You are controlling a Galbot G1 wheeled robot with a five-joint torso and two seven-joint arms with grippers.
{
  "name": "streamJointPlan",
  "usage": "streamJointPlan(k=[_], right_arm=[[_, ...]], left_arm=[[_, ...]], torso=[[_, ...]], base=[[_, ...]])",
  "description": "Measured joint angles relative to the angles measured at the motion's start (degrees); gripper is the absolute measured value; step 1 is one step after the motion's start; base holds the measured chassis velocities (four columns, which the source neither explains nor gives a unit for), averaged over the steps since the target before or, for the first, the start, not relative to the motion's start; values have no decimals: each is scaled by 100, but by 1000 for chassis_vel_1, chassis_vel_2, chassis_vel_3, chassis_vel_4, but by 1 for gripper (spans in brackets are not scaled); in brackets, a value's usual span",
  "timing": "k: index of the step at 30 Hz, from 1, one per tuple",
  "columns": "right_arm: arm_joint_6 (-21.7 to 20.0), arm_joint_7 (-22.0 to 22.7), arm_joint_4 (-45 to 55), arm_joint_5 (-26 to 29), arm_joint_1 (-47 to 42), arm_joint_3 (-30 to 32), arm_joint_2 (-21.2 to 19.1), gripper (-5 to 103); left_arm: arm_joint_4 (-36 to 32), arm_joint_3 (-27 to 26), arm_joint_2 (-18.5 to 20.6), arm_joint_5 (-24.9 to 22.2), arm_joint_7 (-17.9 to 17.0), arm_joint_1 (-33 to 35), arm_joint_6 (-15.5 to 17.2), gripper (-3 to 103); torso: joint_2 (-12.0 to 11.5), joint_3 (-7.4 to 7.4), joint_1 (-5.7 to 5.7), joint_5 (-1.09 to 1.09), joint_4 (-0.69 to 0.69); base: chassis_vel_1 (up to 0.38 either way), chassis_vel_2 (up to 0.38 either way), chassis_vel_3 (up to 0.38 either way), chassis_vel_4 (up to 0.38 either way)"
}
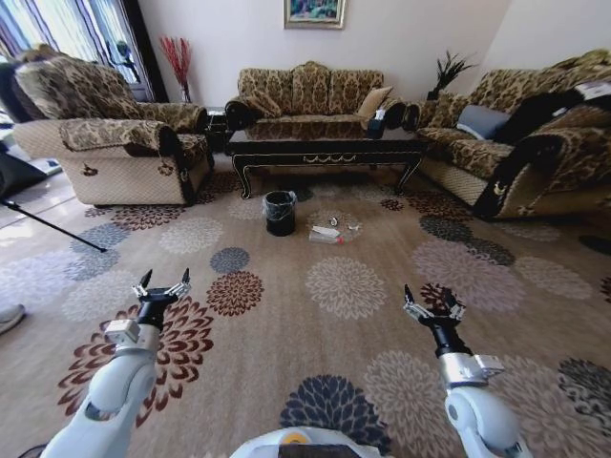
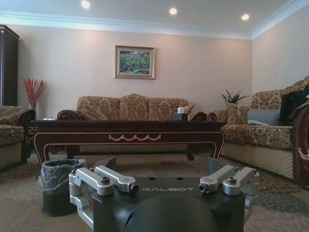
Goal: Move to the front of the table and pick up the trash from the floor, then place it into the trash bin.
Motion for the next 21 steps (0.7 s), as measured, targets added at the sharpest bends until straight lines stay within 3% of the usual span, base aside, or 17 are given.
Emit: streamJointPlan(k=[21], right_arm=[[3, -27, 2, -46, -17, -22, 51, 100]], left_arm=[[69, -36, -18, 147, 39, 9, -76, 100]], torso=[[0, 24, 5, 0, 1]], base=[[-60, 63, 66, -59]])
